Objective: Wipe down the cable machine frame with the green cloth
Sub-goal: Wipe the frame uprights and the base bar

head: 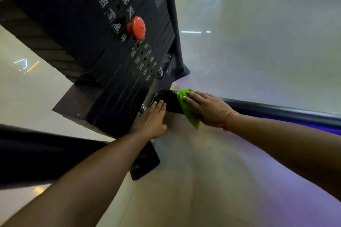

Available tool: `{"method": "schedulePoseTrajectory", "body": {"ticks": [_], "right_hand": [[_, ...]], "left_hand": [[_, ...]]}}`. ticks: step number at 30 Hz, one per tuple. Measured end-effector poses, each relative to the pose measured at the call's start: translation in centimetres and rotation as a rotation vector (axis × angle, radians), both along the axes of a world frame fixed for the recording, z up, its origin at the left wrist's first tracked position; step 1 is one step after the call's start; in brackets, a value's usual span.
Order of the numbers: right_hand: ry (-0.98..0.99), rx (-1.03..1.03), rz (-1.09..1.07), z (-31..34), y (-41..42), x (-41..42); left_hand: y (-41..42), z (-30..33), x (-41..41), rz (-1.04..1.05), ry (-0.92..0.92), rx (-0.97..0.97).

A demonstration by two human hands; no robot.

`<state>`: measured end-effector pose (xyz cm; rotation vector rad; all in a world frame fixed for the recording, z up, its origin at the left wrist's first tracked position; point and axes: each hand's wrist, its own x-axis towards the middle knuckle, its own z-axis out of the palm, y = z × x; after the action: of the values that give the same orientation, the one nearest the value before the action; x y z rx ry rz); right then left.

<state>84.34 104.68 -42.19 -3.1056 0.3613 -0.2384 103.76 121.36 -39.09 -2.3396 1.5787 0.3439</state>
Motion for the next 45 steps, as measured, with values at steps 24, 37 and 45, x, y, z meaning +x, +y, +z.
{"method": "schedulePoseTrajectory", "body": {"ticks": [24,37,45], "right_hand": [[-0.103,0.011,-0.094,-2.6,5.5,8.9],[-0.808,1.873,-0.513,-1.7,17.5,13.7],[-0.642,2.071,-0.554,-3.7,19.5,12.4]], "left_hand": [[7.3,3.4,-2.9,0.159,-0.020,-0.013],[8.8,5.7,-4.1,0.204,-0.081,0.255],[11.6,10.0,-5.5,-0.204,-0.397,0.488]]}}
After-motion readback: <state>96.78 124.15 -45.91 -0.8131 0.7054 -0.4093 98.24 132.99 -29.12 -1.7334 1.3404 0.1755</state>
